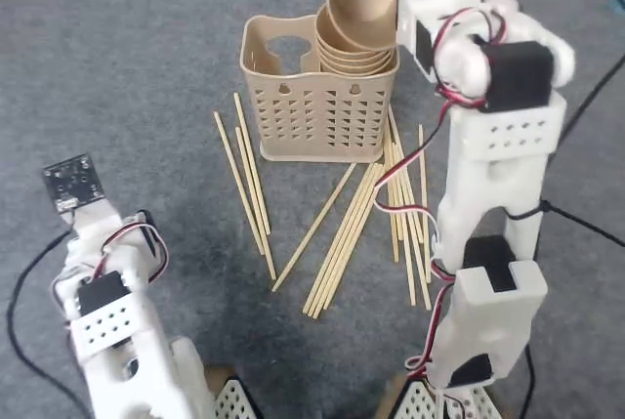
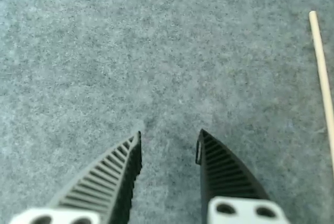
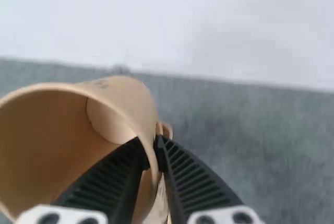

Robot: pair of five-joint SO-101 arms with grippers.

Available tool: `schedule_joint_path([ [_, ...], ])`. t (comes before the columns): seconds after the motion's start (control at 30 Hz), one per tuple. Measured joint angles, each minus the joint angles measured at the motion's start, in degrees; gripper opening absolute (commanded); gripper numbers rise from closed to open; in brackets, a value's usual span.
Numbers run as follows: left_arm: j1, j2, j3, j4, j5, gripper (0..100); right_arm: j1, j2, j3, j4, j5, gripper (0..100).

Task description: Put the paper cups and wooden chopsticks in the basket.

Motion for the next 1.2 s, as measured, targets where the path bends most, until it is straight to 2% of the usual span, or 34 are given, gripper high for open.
schedule_joint_path([
  [0.17,0.09,0.0,0.0,0.0,0.0,16,0.0,0.0,3.52,-0.44,0.0,1.7],
  [0.23,0.0,0.0,0.0,0.0,0.0,16,-0.26,0.0,3.69,-0.7,0.35,7.4],
  [0.37,0.09,0.0,0.0,0.0,0.0,16,-1.14,0.0,3.69,-0.79,1.49,25.5],
  [0.47,0.0,0.0,0.0,0.0,0.0,16,-0.97,0.0,3.69,-1.32,1.67,29.6],
  [0.63,0.09,0.0,0.0,0.0,0.0,16,-0.88,0.09,-1.23,-1.23,1.76,29.6],
  [0.8,0.0,0.0,0.0,0.0,0.0,16,-1.05,-0.26,-8.09,4.48,1.85,29.6],
  [0.9,0.0,0.0,0.0,0.0,0.0,16,-1.32,-2.02,-8.7,7.3,1.85,24.7],
  [1.1,0.0,0.0,0.0,0.0,0.0,16,1.58,-11.87,5.19,7.3,1.85,4.6],
  [1.2,0.0,0.0,0.0,0.0,0.0,16,2.37,-18.02,18.02,7.3,1.85,2.0],
])
